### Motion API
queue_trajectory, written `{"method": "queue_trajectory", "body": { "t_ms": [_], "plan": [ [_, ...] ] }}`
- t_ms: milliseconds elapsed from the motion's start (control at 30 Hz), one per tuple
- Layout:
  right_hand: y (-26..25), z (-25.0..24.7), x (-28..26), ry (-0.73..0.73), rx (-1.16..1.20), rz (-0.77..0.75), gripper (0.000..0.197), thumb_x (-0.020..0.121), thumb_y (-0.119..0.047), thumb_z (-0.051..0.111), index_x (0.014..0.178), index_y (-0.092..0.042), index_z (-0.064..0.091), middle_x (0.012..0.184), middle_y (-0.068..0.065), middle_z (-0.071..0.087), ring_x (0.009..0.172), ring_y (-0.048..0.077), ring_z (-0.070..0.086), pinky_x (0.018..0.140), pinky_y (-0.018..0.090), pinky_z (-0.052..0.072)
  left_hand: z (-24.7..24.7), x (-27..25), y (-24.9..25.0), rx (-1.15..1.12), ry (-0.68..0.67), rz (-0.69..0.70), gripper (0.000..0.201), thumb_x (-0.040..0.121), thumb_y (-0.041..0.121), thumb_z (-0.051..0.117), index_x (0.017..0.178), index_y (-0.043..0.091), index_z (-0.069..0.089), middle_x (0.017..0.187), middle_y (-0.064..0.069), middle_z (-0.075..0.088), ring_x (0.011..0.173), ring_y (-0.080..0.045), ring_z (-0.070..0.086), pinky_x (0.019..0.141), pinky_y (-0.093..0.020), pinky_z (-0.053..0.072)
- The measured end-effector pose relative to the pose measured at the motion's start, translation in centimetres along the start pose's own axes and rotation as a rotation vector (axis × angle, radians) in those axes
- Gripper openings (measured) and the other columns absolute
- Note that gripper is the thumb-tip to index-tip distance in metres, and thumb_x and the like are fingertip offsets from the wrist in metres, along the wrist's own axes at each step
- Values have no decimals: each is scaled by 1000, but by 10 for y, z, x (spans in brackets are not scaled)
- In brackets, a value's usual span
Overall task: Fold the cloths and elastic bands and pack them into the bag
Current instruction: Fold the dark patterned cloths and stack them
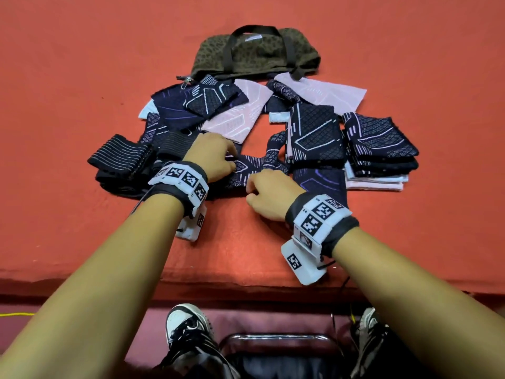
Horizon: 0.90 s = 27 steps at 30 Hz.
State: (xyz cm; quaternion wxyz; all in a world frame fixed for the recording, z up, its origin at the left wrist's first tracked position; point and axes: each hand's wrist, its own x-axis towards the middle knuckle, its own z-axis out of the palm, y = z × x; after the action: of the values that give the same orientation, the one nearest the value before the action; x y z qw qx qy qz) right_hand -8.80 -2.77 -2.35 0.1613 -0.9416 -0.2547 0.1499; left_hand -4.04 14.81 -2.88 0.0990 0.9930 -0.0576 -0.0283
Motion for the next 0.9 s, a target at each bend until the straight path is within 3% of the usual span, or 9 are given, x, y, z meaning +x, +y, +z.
{"method": "queue_trajectory", "body": {
  "t_ms": [167, 267, 400, 533, 700, 900],
  "plan": [
    [19, -7, 3, 148, -5, 102, 30, 87, -21, 52, 115, -9, 57, 121, 15, 50, 115, 36, 47, 97, 44, 45, 10, -3, 18, -1, 0, 42, 28, 77, 28, 65, 103, 21, 74, 104, -6, 71, 104, -29, 61, 102, -41, 39],
    [23, -3, 3, 137, -6, 169, 38, 87, -20, 55, 122, -6, 51, 129, 16, 43, 122, 36, 38, 104, 44, 39, 18, -3, 24, -77, -51, 34, 32, 79, 24, 67, 109, 17, 73, 107, -13, 68, 103, -32, 61, 96, -38, 46],
    [21, 6, 8, 77, 18, 201, 49, 87, -18, 57, 130, -1, 41, 136, 21, 40, 125, 39, 39, 105, 43, 36, 27, -5, 32, -100, -101, 33, 34, 81, 26, 68, 114, 16, 70, 110, -14, 64, 105, -31, 58, 95, -35, 45],
    [20, 10, 14, 60, 27, 216, 46, 86, -17, 58, 128, -3, 42, 134, 22, 40, 121, 41, 46, 100, 42, 40, 33, -7, 34, -132, -124, 30, 40, 80, 26, 68, 119, 17, 67, 110, -14, 57, 107, -32, 55, 96, -38, 45],
    [16, 5, 16, 33, 15, 282, 39, 90, -20, 56, 125, -8, 45, 131, 23, 37, 100, 43, 58, 86, 41, 47, 34, -8, 32, -147, -137, 31, 46, 81, 28, 70, 126, 16, 63, 115, -13, 55, 110, -30, 53, 98, -37, 44],
    [18, 9, 10, 45, 4, 334, 40, 91, -24, 56, 126, -10, 43, 131, 21, 33, 100, 44, 58, 79, 39, 44, 34, -8, 31, -149, -134, 28, 47, 82, 28, 71, 127, 16, 63, 121, -11, 54, 113, -27, 53, 99, -35, 43]
  ]
}}
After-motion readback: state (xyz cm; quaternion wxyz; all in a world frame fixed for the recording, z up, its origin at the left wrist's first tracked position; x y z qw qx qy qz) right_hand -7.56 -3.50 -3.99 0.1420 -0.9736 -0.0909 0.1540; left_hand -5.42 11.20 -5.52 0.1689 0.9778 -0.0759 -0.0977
